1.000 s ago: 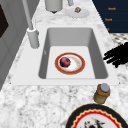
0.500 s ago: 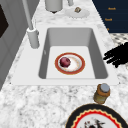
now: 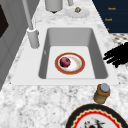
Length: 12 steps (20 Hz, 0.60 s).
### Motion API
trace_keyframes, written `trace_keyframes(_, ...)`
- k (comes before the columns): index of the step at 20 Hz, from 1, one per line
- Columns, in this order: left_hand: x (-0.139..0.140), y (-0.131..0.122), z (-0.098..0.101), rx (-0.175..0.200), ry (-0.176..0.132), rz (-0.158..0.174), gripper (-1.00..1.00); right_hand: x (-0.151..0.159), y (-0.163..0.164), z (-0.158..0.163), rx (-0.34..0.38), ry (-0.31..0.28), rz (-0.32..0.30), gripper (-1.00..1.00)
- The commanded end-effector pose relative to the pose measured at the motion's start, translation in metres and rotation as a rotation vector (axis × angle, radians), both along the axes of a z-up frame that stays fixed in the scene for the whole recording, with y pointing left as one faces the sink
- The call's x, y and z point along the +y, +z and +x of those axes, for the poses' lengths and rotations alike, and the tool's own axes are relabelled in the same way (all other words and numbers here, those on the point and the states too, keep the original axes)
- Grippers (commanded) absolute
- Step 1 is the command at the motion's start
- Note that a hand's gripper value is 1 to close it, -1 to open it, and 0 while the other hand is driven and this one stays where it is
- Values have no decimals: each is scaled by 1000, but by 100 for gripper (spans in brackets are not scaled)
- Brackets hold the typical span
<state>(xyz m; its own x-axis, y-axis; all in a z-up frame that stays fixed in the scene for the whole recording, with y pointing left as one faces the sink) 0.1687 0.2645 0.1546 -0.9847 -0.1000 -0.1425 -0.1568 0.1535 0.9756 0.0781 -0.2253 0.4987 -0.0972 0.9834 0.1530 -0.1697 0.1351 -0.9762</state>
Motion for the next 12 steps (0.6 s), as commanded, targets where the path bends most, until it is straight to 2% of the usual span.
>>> trace_keyframes(1,0,0,0,0,0,0,0,1,-11,0,109,6,-1,-100)
trace_keyframes(6,0,0,0,0,0,0,0,2,-35,-9,160,34,-11,-100)
trace_keyframes(12,0,0,0,0,0,0,0,10,-55,-21,204,40,-23,-100)
